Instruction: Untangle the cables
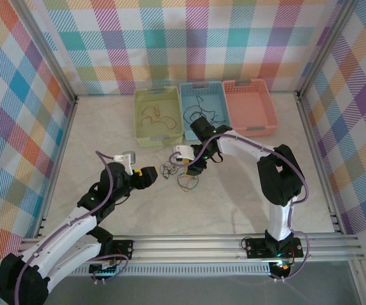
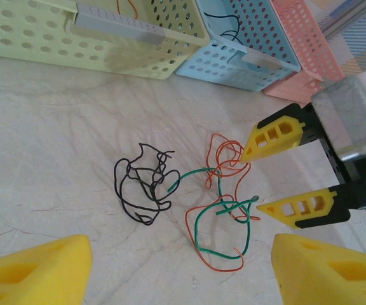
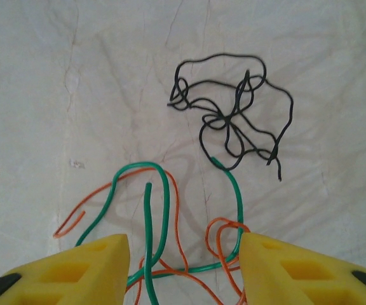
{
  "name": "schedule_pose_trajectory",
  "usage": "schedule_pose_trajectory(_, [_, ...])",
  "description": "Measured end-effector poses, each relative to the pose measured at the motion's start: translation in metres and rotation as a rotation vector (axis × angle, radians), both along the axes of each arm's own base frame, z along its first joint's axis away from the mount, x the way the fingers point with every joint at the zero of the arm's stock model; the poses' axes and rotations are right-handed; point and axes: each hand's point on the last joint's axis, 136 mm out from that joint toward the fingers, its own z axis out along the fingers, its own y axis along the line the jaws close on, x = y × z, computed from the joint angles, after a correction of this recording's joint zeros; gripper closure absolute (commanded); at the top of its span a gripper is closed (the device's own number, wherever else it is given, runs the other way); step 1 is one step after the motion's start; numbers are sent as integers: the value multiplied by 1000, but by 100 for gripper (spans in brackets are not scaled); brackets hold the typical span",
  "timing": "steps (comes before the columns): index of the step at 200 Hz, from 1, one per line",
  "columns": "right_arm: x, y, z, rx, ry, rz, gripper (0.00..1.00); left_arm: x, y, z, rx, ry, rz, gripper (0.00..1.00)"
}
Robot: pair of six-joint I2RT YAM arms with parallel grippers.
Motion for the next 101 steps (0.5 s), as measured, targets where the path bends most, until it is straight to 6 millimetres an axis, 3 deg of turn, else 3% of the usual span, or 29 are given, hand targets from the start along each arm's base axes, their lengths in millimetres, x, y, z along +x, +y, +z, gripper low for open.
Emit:
schedule_pose_trajectory(67, [-1,5,-17,-43,0,36,58,0,0,0,0,1,0,25])
schedule_pose_trajectory(101, [-5,9,-22,-47,1,55,78,0,0,0,1,2,1,25])
